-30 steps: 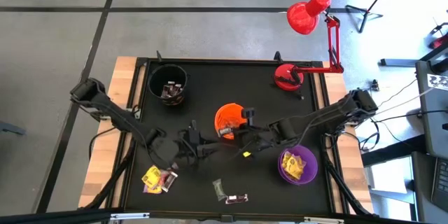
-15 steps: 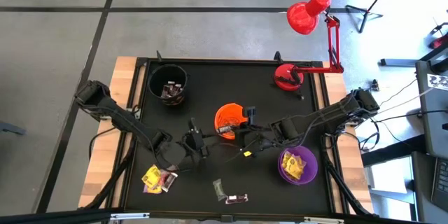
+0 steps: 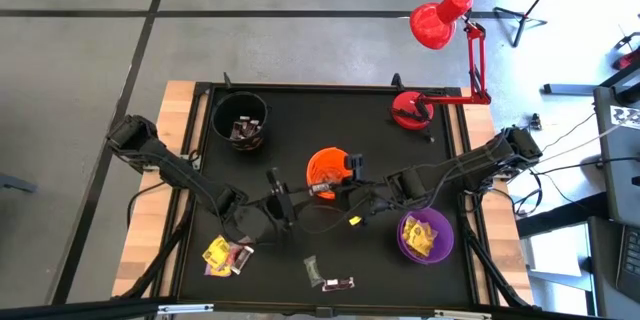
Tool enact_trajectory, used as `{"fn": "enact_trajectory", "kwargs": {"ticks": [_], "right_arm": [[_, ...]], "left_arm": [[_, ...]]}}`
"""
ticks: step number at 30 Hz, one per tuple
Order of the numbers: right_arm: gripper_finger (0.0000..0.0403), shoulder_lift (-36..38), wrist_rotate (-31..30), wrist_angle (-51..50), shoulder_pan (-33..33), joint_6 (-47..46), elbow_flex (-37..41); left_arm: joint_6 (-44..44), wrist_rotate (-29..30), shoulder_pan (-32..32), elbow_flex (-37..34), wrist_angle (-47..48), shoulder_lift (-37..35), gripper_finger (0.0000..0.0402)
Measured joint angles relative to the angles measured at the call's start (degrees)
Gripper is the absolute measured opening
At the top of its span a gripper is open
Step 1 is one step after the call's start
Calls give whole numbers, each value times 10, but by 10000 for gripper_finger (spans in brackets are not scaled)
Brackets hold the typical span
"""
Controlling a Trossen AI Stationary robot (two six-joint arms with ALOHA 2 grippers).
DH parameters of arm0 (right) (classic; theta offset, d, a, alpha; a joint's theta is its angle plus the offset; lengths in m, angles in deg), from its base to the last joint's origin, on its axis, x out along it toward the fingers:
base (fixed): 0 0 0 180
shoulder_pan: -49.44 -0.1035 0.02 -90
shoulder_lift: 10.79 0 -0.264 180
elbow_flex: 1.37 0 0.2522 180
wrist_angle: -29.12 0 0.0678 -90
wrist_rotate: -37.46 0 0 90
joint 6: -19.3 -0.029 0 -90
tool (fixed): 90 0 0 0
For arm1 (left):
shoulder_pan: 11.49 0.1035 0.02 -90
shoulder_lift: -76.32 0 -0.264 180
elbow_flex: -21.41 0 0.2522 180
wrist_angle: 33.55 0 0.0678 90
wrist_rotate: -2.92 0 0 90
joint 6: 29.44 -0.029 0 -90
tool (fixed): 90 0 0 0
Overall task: Sort candy
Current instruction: Put the brown chocolate bar into the black bucket
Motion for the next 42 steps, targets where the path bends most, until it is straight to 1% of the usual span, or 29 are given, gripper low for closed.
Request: {"fn": "enact_trajectory", "kwargs": {"ticks": [9, 16, 18, 22, 26, 33, 37, 42], "right_arm": [[8, 0, 57, 11, 0, 0, 0], [7, 0, 70, 27, 0, 10, 0], [7, -1, 81, 26, 1, 10, -6], [7, -1, 123, 28, 5, 9, -22], [7, -1, 144, 30, 7, 9, -36], [7, -1, 151, 34, 7, 9, -40], [7, -1, 152, 34, 7, 7, -40], [7, -1, 152, 34, 7, 6, -40]], "left_arm": [[-78, 1, 0, 0, 11, 0, 120], [-135, 4, 0, 0, 11, -1, 120], [-139, 4, 0, 0, 10, -1, 120], [-145, 2, 0, 0, 8, -1, 120], [-147, 2, 0, 0, 3, -1, 120], [-147, -1, 0, 0, -10, -1, 118], [-147, -2, 0, 0, -11, -1, 101], [-147, -7, 0, 0, -10, -1, 59]]}}
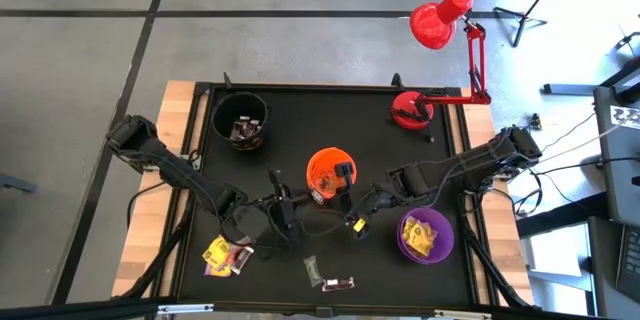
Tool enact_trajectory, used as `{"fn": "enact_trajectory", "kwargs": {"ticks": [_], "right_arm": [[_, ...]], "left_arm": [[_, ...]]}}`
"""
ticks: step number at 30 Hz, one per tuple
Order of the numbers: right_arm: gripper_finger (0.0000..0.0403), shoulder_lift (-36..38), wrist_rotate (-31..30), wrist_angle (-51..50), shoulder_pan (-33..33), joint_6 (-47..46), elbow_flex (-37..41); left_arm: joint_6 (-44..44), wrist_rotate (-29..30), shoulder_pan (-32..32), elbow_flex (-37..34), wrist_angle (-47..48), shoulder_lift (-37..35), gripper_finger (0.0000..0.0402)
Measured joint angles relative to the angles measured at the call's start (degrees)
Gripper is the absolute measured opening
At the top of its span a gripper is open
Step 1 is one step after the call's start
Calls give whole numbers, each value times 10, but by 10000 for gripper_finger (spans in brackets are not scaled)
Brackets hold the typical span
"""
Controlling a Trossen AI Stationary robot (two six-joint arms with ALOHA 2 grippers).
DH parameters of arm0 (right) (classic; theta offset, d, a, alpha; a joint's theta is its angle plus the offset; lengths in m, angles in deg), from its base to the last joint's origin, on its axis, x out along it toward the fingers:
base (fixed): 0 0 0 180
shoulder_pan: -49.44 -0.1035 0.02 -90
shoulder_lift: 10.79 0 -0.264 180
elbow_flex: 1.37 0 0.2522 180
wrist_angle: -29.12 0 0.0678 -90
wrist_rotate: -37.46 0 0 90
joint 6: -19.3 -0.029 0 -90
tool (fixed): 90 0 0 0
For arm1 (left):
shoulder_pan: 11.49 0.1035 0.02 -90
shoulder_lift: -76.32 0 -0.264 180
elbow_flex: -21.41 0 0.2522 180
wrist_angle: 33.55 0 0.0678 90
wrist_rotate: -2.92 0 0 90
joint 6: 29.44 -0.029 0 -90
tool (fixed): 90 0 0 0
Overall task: Sort candy
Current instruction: Put the brown chocolate bar into the black bucket
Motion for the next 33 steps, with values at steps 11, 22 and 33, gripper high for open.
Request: {"fn": "enact_trajectory", "kwargs": {"ticks": [11, 22, 33], "right_arm": [[8, 0, 0, -12, 0, 4, -1], [120, 10, -8, -75, -19, 35, -1], [204, 72, -61, -159, -55, -33, -1]], "left_arm": [[6, -14, -2, 0, 0, 0, 5], [21, -1, -2, 0, 5, 1, 1], [77, 149, -15, 0, 57, 1, 0]]}}
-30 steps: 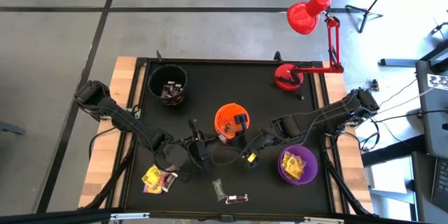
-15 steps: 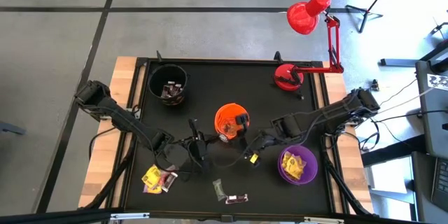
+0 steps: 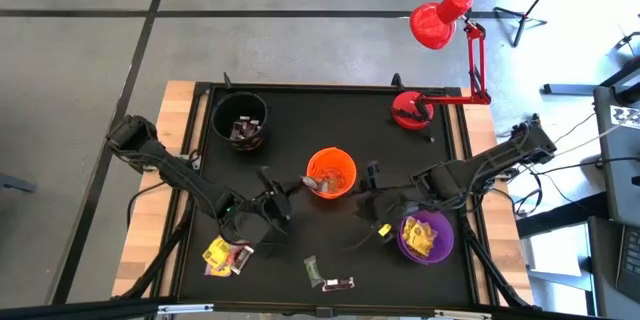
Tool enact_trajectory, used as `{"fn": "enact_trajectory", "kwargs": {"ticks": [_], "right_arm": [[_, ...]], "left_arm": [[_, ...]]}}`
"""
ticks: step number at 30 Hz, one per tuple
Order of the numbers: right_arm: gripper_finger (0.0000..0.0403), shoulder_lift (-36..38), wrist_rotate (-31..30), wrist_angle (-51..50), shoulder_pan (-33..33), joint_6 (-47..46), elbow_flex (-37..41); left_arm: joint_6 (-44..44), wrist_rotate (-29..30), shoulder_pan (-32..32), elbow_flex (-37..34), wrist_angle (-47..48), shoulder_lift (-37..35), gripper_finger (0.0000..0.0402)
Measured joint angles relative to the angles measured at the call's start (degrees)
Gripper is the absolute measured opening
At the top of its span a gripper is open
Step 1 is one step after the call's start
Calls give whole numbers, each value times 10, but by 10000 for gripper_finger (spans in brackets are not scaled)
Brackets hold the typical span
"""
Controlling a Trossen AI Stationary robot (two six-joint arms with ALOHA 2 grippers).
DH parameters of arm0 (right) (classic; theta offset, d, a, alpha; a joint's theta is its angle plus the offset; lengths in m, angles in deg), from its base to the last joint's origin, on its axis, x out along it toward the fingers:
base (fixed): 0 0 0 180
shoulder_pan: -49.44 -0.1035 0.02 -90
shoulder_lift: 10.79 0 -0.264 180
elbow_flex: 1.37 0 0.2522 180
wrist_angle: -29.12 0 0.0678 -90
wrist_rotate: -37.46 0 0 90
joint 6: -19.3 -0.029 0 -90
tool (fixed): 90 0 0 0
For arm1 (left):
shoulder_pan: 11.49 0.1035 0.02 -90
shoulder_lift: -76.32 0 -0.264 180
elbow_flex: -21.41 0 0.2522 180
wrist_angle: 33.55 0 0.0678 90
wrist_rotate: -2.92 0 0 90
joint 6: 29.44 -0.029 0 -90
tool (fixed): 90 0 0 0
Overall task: Sort candy
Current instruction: Put the brown chocolate bar into the black bucket
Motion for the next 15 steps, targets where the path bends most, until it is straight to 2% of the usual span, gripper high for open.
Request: {"fn": "enact_trajectory", "kwargs": {"ticks": [4, 7, 10, 15], "right_arm": [[194, 15, -30, -52, -2, -39, 0], [183, 23, -38, -78, -2, -58, 0], [173, 24, -38, -83, -2, -67, 0], [161, 24, -37, -81, -2, -68, 0]], "left_arm": [[39, 118, -8, 0, 38, -5, 0], [93, 149, -6, 0, 96, -30, 0], [172, 115, 12, 0, 187, -72, 0], [342, 14, 71, 0, 390, -135, 0]]}}
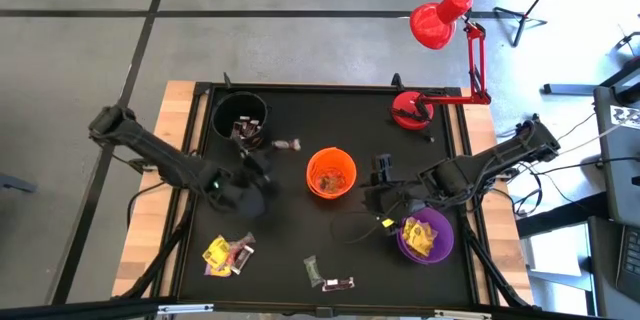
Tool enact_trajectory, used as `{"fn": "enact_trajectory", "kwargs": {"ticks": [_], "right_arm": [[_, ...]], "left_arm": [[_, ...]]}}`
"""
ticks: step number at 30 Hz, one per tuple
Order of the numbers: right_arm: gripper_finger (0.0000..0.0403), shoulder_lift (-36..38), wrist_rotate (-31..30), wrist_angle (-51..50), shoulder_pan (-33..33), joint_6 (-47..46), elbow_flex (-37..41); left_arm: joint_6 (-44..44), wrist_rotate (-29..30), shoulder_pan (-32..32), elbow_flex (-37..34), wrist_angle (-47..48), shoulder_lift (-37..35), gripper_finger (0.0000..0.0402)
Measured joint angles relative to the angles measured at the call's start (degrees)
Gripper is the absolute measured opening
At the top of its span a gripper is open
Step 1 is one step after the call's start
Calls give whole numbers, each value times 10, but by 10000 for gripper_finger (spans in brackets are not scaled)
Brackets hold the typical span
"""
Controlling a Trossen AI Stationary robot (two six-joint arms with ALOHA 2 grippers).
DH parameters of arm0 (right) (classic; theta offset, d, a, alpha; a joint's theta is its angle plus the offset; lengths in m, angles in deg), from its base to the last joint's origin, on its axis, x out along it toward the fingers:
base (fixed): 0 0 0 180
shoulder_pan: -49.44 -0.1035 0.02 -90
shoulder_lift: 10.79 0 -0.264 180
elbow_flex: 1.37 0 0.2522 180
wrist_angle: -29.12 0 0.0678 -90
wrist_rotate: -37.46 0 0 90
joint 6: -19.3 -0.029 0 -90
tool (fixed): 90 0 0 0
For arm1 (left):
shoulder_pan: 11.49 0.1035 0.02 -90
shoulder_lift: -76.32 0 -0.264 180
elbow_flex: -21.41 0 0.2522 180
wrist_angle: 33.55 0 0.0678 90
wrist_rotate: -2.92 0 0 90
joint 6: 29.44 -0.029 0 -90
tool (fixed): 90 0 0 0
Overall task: Sort candy
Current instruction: Put the brown chocolate bar into the black bucket, then put the green gummy into the orange bucket
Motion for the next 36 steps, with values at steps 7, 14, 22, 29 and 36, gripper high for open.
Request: {"fn": "enact_trajectory", "kwargs": {"ticks": [7, 14, 22, 29, 36], "right_arm": [[158, 0, 8, -44, 0, -16, 0], [158, 0, 2, -95, 0, -49, 1], [158, 4, 26, -95, -5, -52, 1], [159, 56, 10, -95, -68, -66, 1], [159, 101, -44, -3, -118, -56, 36]], "left_arm": [[247, -40, 50, 0, 274, -75, 0], [362, -103, 71, 0, 397, -118, 0], [364, -101, 130, 0, 421, -117, 3], [330, -136, 196, 0, 425, -117, 81], [328, -134, 214, 0, 386, -117, 141]]}}
